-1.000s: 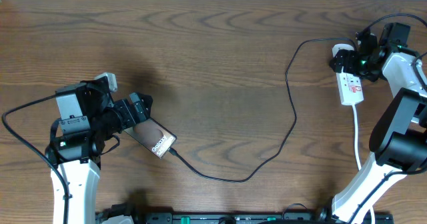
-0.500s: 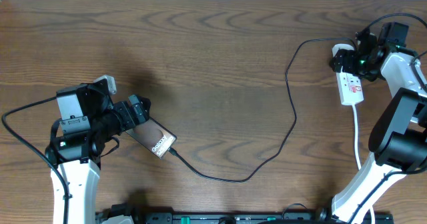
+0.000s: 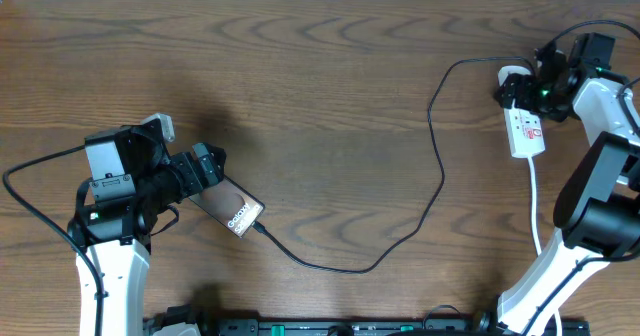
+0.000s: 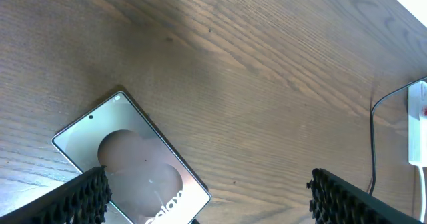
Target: Plug charger to phone and switch on socket
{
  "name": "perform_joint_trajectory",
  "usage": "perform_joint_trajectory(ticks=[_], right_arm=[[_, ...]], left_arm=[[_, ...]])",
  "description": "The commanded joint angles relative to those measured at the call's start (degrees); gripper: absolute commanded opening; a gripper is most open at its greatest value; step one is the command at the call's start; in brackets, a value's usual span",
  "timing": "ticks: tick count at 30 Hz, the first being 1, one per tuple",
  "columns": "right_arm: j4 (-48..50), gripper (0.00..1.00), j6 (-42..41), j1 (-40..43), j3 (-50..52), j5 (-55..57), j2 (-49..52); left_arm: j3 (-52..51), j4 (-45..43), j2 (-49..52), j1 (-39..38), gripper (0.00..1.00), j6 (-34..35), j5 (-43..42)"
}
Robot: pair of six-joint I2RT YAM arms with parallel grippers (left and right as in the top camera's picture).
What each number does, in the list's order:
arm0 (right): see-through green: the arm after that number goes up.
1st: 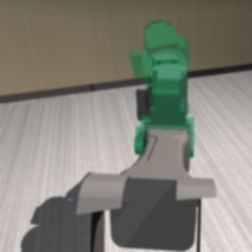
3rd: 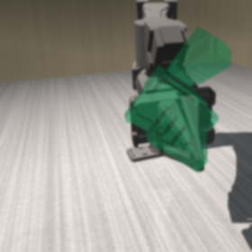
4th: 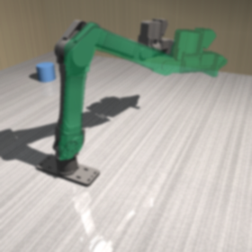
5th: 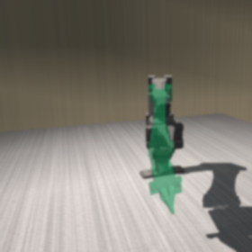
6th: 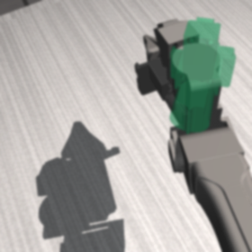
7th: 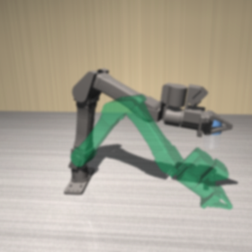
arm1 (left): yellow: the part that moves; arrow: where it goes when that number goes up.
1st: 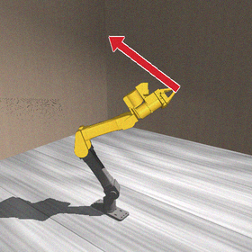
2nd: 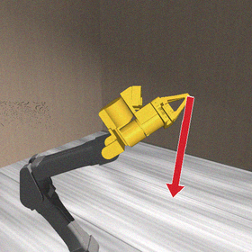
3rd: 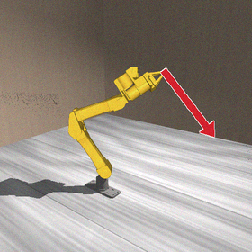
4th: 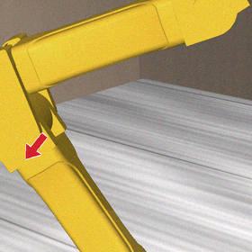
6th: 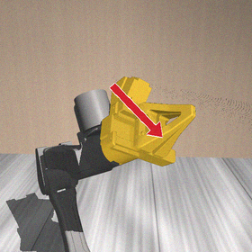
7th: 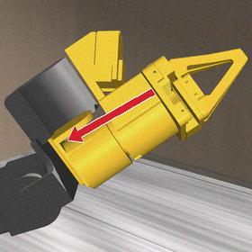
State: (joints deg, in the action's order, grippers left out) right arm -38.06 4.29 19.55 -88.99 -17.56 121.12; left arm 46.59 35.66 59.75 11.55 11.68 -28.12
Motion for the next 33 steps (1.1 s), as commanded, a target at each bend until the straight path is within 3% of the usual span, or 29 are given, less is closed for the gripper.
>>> perform_joint_trajectory(ticks=[1, 33], right_arm=[[-1.9, 0.87, -2.1, -0.7, 1.0, -5.0, 2.2], [-2.0, 0.88, -0.8, -0.9, -3.2, 1.5, 2.2]], left_arm=[[0.5, 0.1, 0.2, -0.1, 0.93, -0.9, 0.7], [0.5, 0.3, 0.2, -0.1, 0.93, -0.9, 0.7]])
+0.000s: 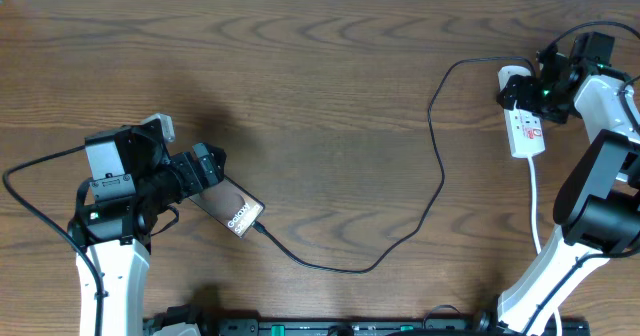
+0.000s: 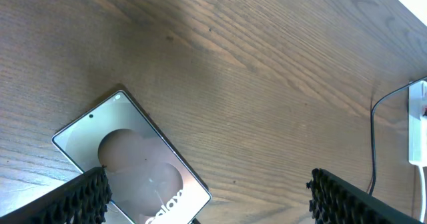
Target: Plug charger to phone and switch on socket
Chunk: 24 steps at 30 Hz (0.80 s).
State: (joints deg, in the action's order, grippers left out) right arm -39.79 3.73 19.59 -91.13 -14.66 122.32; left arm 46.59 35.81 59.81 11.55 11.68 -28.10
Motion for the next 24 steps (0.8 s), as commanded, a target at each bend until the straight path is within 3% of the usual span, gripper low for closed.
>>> perform_joint_trajectory(ticks=[1, 24], right_arm=[[-0.3, 0.88, -0.2, -0.9, -1.0, -2.5, 1.0], [-3.1, 0.88, -0.7, -1.0, -0.8, -7.0, 1.0]], left_arm=[[0.5, 0.2, 0.1, -0.1, 0.93, -0.9, 0.7], [0.5, 0.2, 0.1, -0.1, 0.93, -1.0, 0.7]])
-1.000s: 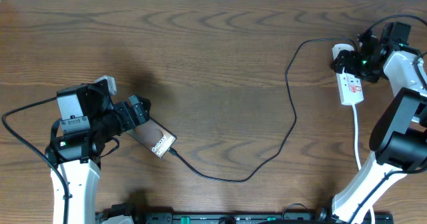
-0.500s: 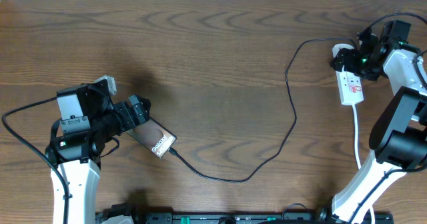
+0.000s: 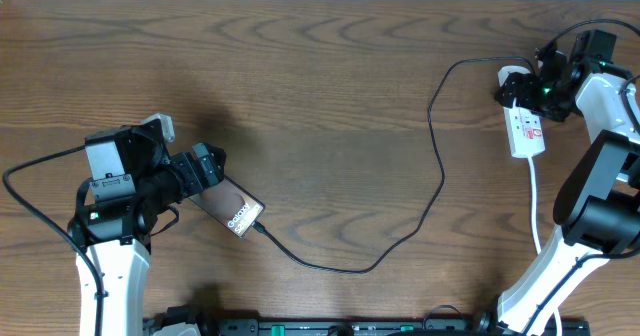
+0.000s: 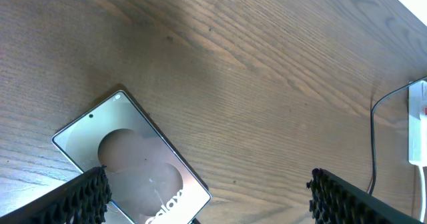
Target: Plug charger to phone and switch on socket
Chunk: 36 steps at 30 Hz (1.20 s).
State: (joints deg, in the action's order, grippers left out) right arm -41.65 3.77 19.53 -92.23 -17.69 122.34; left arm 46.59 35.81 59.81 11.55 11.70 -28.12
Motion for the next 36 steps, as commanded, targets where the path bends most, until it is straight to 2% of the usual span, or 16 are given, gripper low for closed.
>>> perform_joint_trajectory(ticks=[1, 15, 36], right_arm=[[-1.2, 0.88, -0.8, -1.0, 0.4, -4.1, 1.0], [1.4, 0.88, -2.1, -3.3, 2.9, -6.9, 1.0], [0.3, 0.87, -3.5, -3.6, 3.0, -10.1, 1.0]], left_arm=[[0.5, 0.2, 0.1, -0.1, 0.93, -1.0, 0.7], [0.5, 0.2, 0.1, -0.1, 0.93, -1.0, 0.7], [0.5, 0.2, 0.1, -0.1, 0.93, -1.0, 0.7]])
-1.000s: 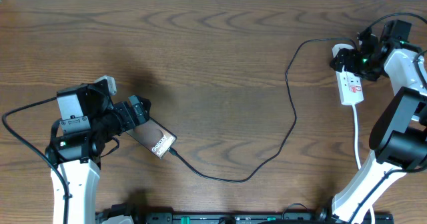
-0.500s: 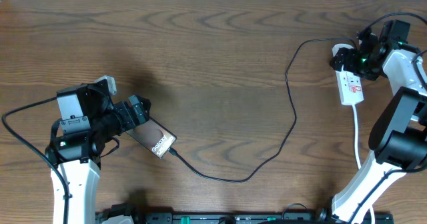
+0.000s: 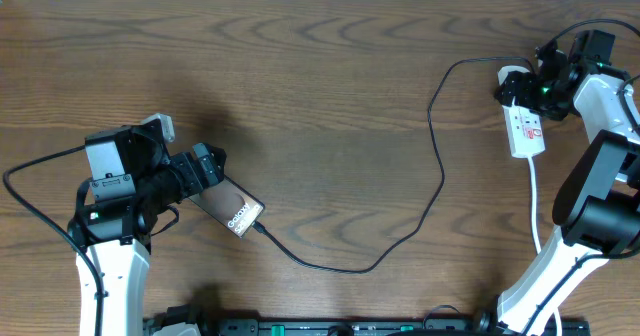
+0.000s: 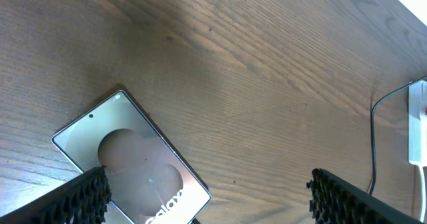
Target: Plug charger to phone and switch on socket
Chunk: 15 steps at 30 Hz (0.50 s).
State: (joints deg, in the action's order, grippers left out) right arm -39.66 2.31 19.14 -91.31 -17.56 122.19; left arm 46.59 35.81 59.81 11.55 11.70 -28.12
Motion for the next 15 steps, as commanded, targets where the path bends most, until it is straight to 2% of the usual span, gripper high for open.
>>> perform_joint_trajectory(ticks=[1, 15], right_arm=[[-1.7, 0.87, -2.1, -3.2, 2.0, -10.3, 1.2], [-1.9, 0.85, -2.5, -3.7, 2.2, -11.4, 1.2]], left_arm=[[0.5, 0.2, 0.1, -0.1, 0.93, -1.0, 0.7], [0.5, 0.7, 0.1, -0.1, 0.93, -1.0, 0.7]])
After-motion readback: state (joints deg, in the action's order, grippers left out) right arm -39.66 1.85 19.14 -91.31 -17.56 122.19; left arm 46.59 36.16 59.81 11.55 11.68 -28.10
